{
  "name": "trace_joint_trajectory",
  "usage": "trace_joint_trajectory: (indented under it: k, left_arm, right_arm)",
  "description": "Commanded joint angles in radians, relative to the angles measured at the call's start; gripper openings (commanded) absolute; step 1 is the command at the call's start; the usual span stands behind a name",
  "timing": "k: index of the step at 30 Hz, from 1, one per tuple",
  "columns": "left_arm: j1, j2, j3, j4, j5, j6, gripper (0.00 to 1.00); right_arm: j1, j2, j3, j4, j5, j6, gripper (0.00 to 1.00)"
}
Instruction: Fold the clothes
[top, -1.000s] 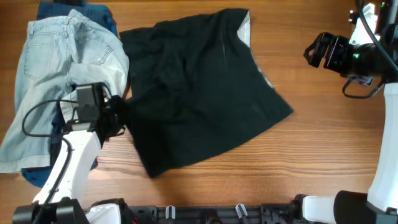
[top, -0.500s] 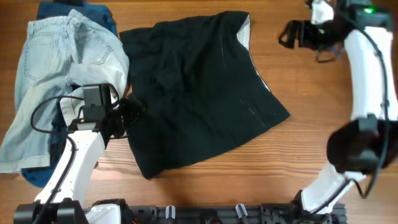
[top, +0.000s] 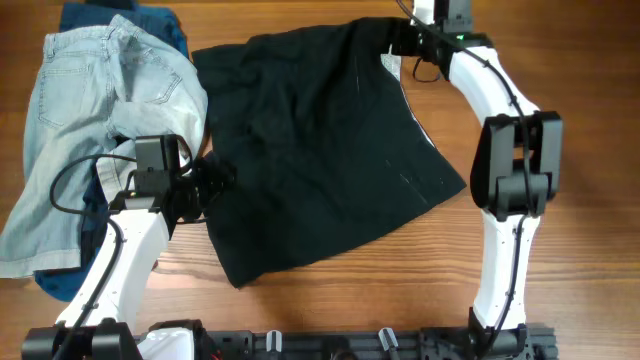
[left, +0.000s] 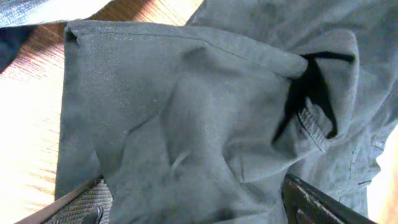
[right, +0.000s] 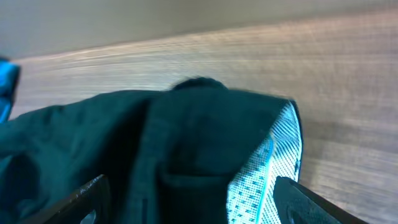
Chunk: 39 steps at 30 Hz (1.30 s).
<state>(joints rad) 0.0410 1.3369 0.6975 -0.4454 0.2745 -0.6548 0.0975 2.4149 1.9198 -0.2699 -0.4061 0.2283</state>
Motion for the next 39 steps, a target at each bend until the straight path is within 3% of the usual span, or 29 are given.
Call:
trace_joint_trajectory:
  k: [1, 10, 19, 21, 23, 24, 30, 39]
  left_arm:
    - [-0.005, -0.007, 0.011, -0.002, -0.04, 0.019, 0.87]
    - [-0.005, -0.007, 0.011, -0.004, -0.041, 0.02, 0.87]
    - [-0.005, -0.007, 0.011, 0.0, -0.056, 0.019, 0.88]
    - [-0.005, -0.007, 0.011, 0.0, -0.059, 0.019, 0.88]
    - [-0.005, -0.007, 0.011, 0.002, -0.059, 0.019, 0.88]
    - [-0.005, -0.007, 0.011, 0.007, -0.059, 0.019, 0.88]
    - [-0.005, -0.007, 0.011, 0.011, -0.059, 0.019, 0.88]
    - [-0.005, -0.007, 0.011, 0.012, -0.059, 0.019, 0.88]
  right_arm:
    - [0.003, 0.043, 0.002, 0.026, 0.043, 0.102, 0.84]
    - [0.01, 0.098, 0.002, 0.134, 0.059, 0.145, 0.79]
    - [0.026, 0.13, 0.002, 0.293, 0.07, 0.249, 0.6]
    - [0.031, 0.13, 0.002, 0.315, 0.07, 0.255, 0.47]
    - [0.03, 0.13, 0.002, 0.323, 0.07, 0.272, 0.22]
    - [0.026, 0.13, 0.002, 0.322, 0.07, 0.273, 0.04]
    - [-0.048, 0.123, 0.033, 0.217, 0.033, 0.255, 0.04]
    - [-0.188, 0.083, 0.064, 0.097, -0.09, 0.036, 0.04]
